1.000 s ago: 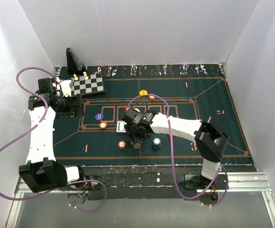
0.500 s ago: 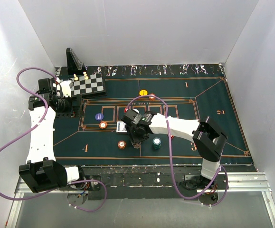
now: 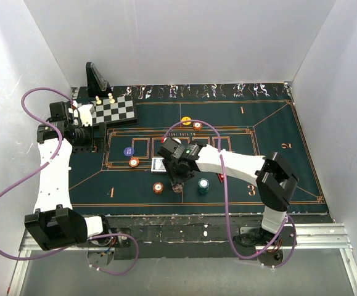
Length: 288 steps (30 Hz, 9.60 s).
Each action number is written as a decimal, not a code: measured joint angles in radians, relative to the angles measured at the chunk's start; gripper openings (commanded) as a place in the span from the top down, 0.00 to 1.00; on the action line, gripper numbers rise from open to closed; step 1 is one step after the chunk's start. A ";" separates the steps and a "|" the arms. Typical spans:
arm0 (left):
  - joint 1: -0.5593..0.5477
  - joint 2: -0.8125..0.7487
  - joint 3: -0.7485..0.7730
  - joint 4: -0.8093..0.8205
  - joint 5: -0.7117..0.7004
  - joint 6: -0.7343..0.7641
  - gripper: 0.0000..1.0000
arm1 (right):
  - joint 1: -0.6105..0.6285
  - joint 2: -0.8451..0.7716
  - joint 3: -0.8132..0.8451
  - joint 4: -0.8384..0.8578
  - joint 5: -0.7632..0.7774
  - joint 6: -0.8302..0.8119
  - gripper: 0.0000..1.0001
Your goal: Distribute texas hold em gaming equipment
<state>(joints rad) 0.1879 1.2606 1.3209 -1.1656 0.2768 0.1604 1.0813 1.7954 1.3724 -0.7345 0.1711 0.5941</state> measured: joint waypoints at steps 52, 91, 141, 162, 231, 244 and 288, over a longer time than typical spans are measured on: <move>0.034 0.035 0.063 0.011 0.078 -0.036 0.02 | 0.026 0.678 0.825 0.043 -0.227 -0.149 0.57; 0.040 0.014 0.050 0.010 0.021 -0.057 0.02 | 0.031 0.320 0.619 0.049 -0.108 -0.157 0.21; 0.040 0.011 0.048 -0.004 0.026 -0.045 0.02 | -0.019 0.047 -0.082 0.153 -0.021 -0.047 0.44; 0.040 0.011 0.047 -0.001 0.026 -0.046 0.02 | -0.020 -0.031 -0.092 0.142 -0.024 -0.045 0.56; 0.040 -0.005 0.030 -0.003 0.064 -0.038 0.02 | -0.567 0.177 0.572 -0.097 -0.013 -0.150 0.18; 0.040 -0.034 0.030 -0.004 0.075 -0.042 0.02 | -0.113 -0.001 0.124 -0.044 -0.041 -0.117 0.11; 0.040 -0.035 0.030 -0.005 0.075 -0.050 0.02 | -0.005 0.156 0.031 0.035 -0.017 -0.073 0.59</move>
<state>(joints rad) 0.2279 1.2259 1.3510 -1.1702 0.3519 0.1108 1.0767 1.9514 1.4036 -0.6991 0.1539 0.5213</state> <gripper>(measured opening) 0.981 0.516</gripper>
